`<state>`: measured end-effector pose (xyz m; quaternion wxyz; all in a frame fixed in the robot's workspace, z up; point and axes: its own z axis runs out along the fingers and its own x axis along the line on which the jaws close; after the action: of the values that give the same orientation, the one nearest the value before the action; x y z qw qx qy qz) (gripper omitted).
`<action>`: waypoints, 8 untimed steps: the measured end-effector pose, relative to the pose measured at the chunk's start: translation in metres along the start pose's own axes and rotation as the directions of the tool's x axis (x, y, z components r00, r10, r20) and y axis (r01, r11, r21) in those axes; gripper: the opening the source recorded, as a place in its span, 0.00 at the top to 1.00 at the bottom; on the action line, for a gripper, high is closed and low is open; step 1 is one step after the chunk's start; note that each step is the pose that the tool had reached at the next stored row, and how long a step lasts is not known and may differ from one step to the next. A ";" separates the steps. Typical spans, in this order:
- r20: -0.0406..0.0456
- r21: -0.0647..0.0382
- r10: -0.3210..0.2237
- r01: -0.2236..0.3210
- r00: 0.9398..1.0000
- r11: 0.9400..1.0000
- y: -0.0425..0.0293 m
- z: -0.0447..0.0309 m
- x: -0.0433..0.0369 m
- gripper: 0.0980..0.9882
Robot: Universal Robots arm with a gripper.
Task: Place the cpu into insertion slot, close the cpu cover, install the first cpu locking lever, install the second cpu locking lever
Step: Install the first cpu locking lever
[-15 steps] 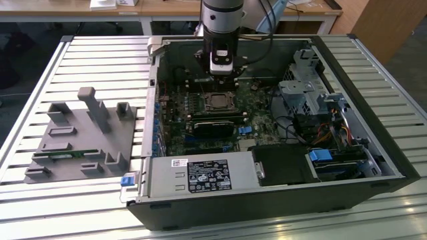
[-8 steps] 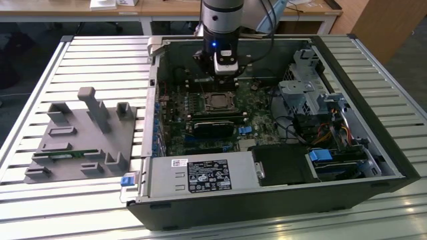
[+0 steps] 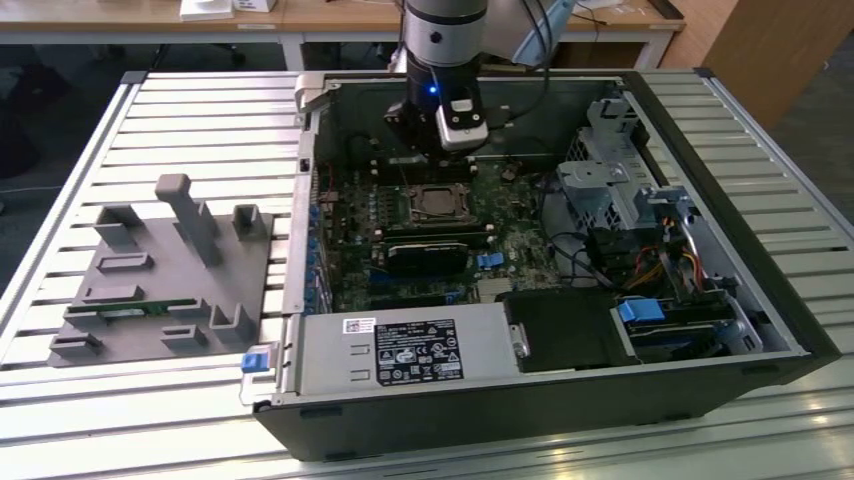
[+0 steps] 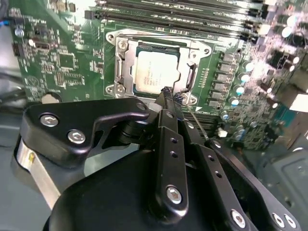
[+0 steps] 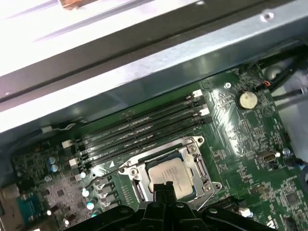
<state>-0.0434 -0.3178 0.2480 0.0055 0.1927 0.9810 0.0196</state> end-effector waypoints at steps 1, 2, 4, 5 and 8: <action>-0.001 0.000 -0.013 0.013 1.000 1.000 0.0000 0.0000 0.0001 0.97; -0.001 0.000 -0.025 0.025 1.000 1.000 -0.0002 0.0000 0.0004 0.97; -0.002 0.000 -0.043 0.043 0.999 0.999 -0.0005 0.0000 0.0012 0.97; -0.002 0.000 -0.054 0.054 0.999 0.999 -0.0006 0.0000 0.0015 0.97; -0.004 -0.001 -0.098 0.098 0.995 0.995 -0.0007 0.0000 0.0016 0.97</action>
<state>-0.0451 -0.3178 0.2479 0.0045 0.1443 0.9893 0.0199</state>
